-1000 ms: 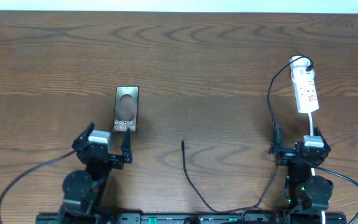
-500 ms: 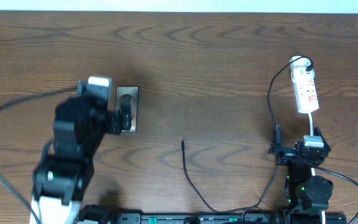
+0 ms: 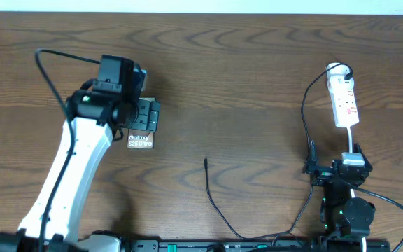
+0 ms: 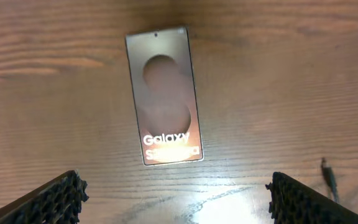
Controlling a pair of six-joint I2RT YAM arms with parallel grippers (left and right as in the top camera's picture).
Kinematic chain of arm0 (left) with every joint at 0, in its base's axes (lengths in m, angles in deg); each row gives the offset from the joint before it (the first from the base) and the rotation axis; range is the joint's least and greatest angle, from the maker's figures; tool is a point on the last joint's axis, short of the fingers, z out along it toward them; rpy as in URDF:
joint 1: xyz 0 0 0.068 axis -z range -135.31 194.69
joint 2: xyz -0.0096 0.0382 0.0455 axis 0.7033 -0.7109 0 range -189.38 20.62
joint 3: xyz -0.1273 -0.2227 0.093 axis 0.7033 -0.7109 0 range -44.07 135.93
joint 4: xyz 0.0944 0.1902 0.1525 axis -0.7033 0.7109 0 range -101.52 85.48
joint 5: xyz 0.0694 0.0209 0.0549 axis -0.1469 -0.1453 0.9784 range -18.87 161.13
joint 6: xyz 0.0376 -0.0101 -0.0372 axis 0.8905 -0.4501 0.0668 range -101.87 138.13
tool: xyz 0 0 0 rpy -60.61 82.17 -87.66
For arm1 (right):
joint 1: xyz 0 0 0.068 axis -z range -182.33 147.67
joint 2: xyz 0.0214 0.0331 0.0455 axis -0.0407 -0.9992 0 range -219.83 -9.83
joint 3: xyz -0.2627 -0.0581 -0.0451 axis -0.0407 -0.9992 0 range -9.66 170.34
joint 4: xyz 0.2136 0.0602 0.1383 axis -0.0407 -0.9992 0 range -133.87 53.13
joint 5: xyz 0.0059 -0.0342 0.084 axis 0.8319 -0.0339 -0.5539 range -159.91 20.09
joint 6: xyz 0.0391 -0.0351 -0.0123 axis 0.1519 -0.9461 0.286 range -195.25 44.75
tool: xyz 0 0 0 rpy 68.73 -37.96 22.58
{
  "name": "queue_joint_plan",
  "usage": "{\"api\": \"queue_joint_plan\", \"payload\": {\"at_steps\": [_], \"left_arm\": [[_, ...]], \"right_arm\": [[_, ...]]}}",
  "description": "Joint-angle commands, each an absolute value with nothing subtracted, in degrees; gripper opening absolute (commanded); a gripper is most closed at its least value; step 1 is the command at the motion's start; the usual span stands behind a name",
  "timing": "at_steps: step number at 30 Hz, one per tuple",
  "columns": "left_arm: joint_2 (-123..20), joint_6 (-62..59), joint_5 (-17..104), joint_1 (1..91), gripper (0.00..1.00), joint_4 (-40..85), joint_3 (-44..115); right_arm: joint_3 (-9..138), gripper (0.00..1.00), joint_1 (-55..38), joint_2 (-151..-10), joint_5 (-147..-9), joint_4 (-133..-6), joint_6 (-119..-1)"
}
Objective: Plug charger to phone and switch on socket
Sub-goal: 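Move the left gripper over the Galaxy phone box and lower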
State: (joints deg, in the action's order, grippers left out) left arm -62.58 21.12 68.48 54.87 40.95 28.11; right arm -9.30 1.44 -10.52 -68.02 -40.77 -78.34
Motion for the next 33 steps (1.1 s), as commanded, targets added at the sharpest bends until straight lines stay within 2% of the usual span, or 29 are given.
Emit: {"api": "queue_joint_plan", "payload": {"at_steps": [1,2,3,4,5,6,7,19,28,33], "left_arm": [[-65.4,20.8,68.6,54.6,0.93,41.6,29.3],[-66.1,20.8,68.6,54.6,0.91,42.2,29.2],[-66.4,20.9,68.6,54.6,0.62,42.3,29.2],[-67.0,20.9,68.6,54.6,0.4,42.2,29.2],[-67.6,20.8,68.6,54.6,0.38,42.0,29.2],[-67.8,20.8,68.6,54.6,0.53,41.9,29.2],[-68.1,20.8,68.6,54.6,0.98,41.8,29.2],[-68.1,19.4,68.6,54.6,0.99,41.5,27.1],[-69.2,13.5,68.7,54.6,0.99,34.9,23.1],[-74.4,8.2,68.6,54.6,0.99,33.0,23.1]], "right_arm": [[-9.3,0.99,1.1,-10.2,-68.1,-41.0,-77.5],[-9.3,0.99,1.1,-10.2,-68.1,-41.0,-77.5],[-9.3,0.99,1.1,-10.2,-68.1,-41.0,-77.5],[-9.3,0.99,1.1,-10.2,-68.1,-41.0,-77.5],[-9.3,0.99,1.1,-10.2,-68.1,-41.0,-77.5],[-9.3,0.99,1.1,-10.2,-68.1,-41.0,-77.5],[-9.3,0.99,1.1,-10.2,-68.1,-41.0,-77.5],[-9.3,0.99,1.1,-10.2,-68.1,-41.0,-77.5],[-9.3,0.99,1.1,-10.2,-68.1,-41.0,-77.5],[-9.3,0.99,1.1,-10.2,-68.1,-41.0,-77.5]]}}
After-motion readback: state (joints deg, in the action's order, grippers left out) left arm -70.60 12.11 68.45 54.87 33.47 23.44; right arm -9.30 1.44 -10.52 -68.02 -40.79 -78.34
